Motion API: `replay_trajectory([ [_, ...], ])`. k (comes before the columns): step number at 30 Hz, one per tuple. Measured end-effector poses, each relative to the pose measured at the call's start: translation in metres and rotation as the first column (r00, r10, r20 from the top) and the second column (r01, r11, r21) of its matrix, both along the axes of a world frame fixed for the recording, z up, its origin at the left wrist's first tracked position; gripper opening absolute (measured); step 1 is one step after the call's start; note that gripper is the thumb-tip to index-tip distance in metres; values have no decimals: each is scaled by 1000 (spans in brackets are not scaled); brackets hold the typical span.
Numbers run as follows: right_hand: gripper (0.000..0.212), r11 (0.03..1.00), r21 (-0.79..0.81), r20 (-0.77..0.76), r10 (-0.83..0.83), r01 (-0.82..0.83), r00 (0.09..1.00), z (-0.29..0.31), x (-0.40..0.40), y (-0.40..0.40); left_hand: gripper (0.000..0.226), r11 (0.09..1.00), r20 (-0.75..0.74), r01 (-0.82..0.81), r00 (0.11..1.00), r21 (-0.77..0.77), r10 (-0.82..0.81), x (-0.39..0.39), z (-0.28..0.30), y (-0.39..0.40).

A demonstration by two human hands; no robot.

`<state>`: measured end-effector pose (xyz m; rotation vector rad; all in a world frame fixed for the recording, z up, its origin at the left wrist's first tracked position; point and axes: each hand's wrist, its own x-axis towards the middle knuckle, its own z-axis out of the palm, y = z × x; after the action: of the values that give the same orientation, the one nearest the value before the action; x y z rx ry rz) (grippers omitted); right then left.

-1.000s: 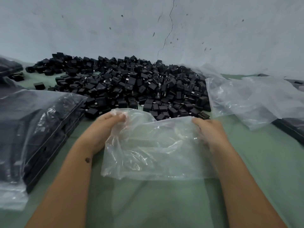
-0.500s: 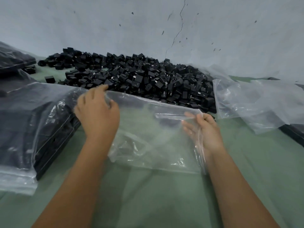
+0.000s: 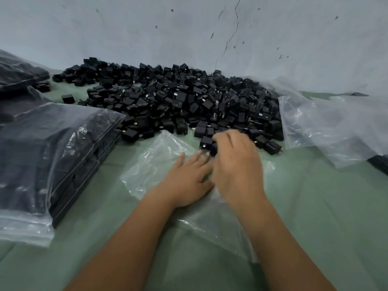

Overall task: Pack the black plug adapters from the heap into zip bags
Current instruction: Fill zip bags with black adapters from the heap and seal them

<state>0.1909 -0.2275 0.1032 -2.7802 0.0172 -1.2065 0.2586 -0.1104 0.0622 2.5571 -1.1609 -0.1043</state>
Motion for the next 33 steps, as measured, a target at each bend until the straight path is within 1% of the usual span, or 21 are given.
replay_trajectory([
  [1, 26, 991, 102, -113, 98, -87, 989, -4, 2, 11, 45, 985, -80, 16, 996, -170, -30, -2, 2, 1],
  [3, 32, 934, 350, -367, 200, -65, 908, -19, 5, 16, 36, 891, -245, -101, 970, -443, -12, -4, 7, 4],
  [4, 44, 926, 378, -486, 205, -7, 850, -26, 6, 11, 38, 841, -305, -195, 952, -504, 38, -2, 8, 8],
  [5, 55, 947, 320, -594, 176, 30, 785, -33, 7, 2, 40, 806, -318, -272, 942, -526, 110, 2, 8, 14],
  [6, 62, 971, 236, -672, 137, 35, 728, -37, 8, -7, 40, 803, -273, -310, 943, -510, 191, 10, 7, 22],
  [7, 66, 984, 178, -718, 112, 25, 687, -40, 9, -15, 40, 843, -190, -317, 947, -435, 258, 19, 6, 31],
  [9, 69, 987, 161, -775, 116, 16, 621, -40, 10, -26, 47, 941, -53, -324, 946, -93, 321, 37, 3, 51],
  [10, 70, 985, 172, -792, 129, 15, 596, -39, 11, -29, 51, 936, -37, -346, 937, 60, 348, 43, 1, 59],
  [11, 70, 985, 174, -806, 137, 9, 576, -38, 11, -30, 53, 914, -35, -378, 921, 150, 387, 48, -1, 64],
  [13, 70, 990, 140, -826, 116, 3, 551, -36, 10, -29, 55, 852, -5, -494, 865, 174, 503, 50, -2, 68],
  [15, 67, 996, 79, -830, 47, 35, 556, -35, 7, -21, 53, 781, 128, -617, 786, 95, 605, 46, 2, 66],
  [16, 67, 997, 53, -832, 12, 59, 555, -35, 4, -14, 50, 775, 206, -632, 759, 11, 617, 43, 5, 63],
  [17, 67, 997, 30, -835, -12, 66, 551, -34, 2, -6, 47, 802, 243, -590, 768, -94, 593, 40, 8, 57],
  [19, 67, 999, -40, -812, -41, 14, 583, -29, -1, 10, 44, 877, 129, -430, 877, -216, 462, 32, 12, 41],
  [21, 52, 992, -109, -710, -29, -69, 704, -20, -1, 20, 48, 935, 1, -343, 939, -94, 344, 26, 6, 25],
  [23, 37, 993, -61, -583, 43, -96, 811, -11, 1, 19, 54, 940, 38, -330, 944, 92, 328, 29, -6, 21],
  [25, 32, 995, 56, -488, 97, -79, 868, -7, 5, 6, 59, 919, 66, -360, 933, 159, 354, 34, -10, 26],
  [27, 34, 995, 98, -389, 58, -22, 919, -11, 9, -16, 64, 911, 41, -372, 928, 176, 371, 37, -9, 32],
  [29, 46, 989, 123, -421, -18, 77, 907, -18, 11, -36, 69, 917, 6, -354, 933, 186, 359, 36, -6, 35],
  [31, 54, 973, 188, -543, -7, 130, 839, -27, 13, -49, 72, 923, 4, -345, 937, 170, 349, 35, -4, 35],
  [33, 54, 961, 251, -573, 47, 120, 818, -33, 15, -56, 72, 917, 106, -382, 922, 110, 372, 33, -3, 34],
])
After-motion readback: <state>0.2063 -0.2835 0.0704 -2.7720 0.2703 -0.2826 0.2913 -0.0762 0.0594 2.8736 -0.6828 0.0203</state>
